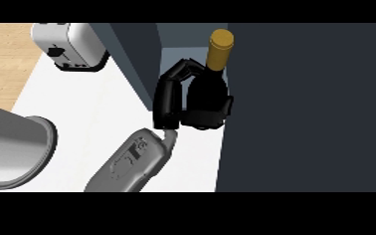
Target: Pick up the wine, place it into the cabinet and close the cabinet
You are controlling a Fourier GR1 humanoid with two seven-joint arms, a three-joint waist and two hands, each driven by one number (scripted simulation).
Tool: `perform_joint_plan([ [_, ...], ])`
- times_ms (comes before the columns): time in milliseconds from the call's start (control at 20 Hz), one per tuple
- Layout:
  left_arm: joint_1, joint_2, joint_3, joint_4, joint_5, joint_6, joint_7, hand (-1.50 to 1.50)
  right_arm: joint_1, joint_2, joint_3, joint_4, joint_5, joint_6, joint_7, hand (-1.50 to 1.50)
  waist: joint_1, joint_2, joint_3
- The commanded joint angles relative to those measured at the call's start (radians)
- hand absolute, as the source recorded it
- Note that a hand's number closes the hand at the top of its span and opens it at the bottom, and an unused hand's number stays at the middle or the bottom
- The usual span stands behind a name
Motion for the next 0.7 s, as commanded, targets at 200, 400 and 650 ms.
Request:
perform_joint_plan([
  [200, -0.056, -0.005, 0.065, 0.137, -0.006, -0.031, -0.084, 1.5, -0.041, -0.002, -0.022, -0.091, -0.059, -0.029, 0.072, -1.5, 0.003, 0.001, 0.0],
  [400, -0.027, -0.005, 0.045, 0.204, 0.041, 0.006, -0.189, 1.5, 0.008, -0.009, -0.037, -0.075, -0.104, 0.006, 0.041, -1.5, -0.001, 0.001, 0.0],
  [650, -0.035, -0.005, 0.16, 0.236, 0.037, -0.111, -0.204, 1.5, 0.033, -0.024, -0.084, -0.121, -0.137, 0.015, 0.036, -1.5, 0.003, 0.0, 0.0],
])
